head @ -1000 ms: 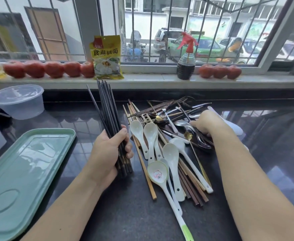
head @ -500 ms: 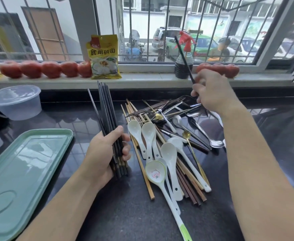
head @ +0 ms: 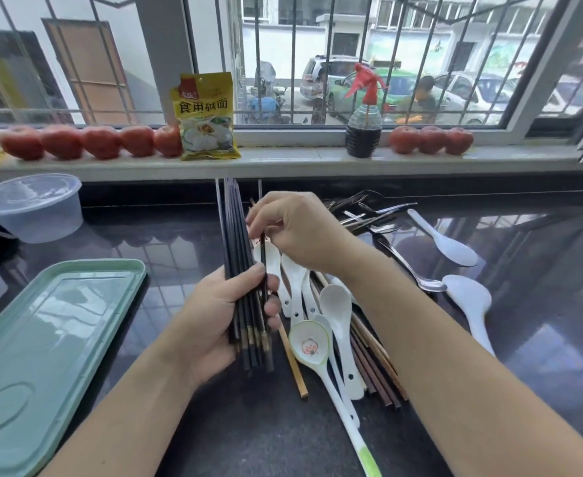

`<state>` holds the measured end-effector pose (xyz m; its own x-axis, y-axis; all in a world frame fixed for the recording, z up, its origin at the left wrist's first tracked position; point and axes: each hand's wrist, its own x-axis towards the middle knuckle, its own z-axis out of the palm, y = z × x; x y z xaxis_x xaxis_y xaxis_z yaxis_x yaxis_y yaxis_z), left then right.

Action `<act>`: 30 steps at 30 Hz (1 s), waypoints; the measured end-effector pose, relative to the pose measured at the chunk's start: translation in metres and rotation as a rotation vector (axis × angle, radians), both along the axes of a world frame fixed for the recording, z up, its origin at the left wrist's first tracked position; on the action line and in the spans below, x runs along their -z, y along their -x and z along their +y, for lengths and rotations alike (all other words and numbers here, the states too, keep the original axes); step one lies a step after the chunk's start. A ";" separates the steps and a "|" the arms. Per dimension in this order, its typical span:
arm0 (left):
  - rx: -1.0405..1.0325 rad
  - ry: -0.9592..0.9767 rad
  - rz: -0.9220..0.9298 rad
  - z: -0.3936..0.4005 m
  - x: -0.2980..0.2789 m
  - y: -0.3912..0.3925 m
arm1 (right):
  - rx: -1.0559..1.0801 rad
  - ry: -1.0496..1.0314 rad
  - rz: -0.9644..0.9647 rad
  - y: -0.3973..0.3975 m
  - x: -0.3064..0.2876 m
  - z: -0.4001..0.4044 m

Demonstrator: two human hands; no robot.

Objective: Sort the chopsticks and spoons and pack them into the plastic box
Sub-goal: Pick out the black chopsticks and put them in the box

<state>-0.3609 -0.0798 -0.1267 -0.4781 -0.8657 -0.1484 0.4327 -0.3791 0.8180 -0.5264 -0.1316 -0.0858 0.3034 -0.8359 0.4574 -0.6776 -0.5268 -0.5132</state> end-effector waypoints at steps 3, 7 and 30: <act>-0.108 0.021 0.001 -0.010 0.008 -0.002 | 0.318 0.038 -0.152 0.038 0.006 -0.016; -0.248 0.030 0.003 -0.022 0.014 -0.008 | 0.780 -0.176 0.337 0.119 0.032 -0.025; -0.247 0.011 0.016 -0.023 0.018 -0.011 | 0.332 0.191 1.443 0.155 0.006 -0.038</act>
<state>-0.3496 -0.1031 -0.1444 -0.2544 -0.9580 -0.1323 0.5237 -0.2514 0.8140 -0.6810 -0.1697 -0.0922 0.3914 -0.9192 0.0442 -0.6276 -0.2315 0.7433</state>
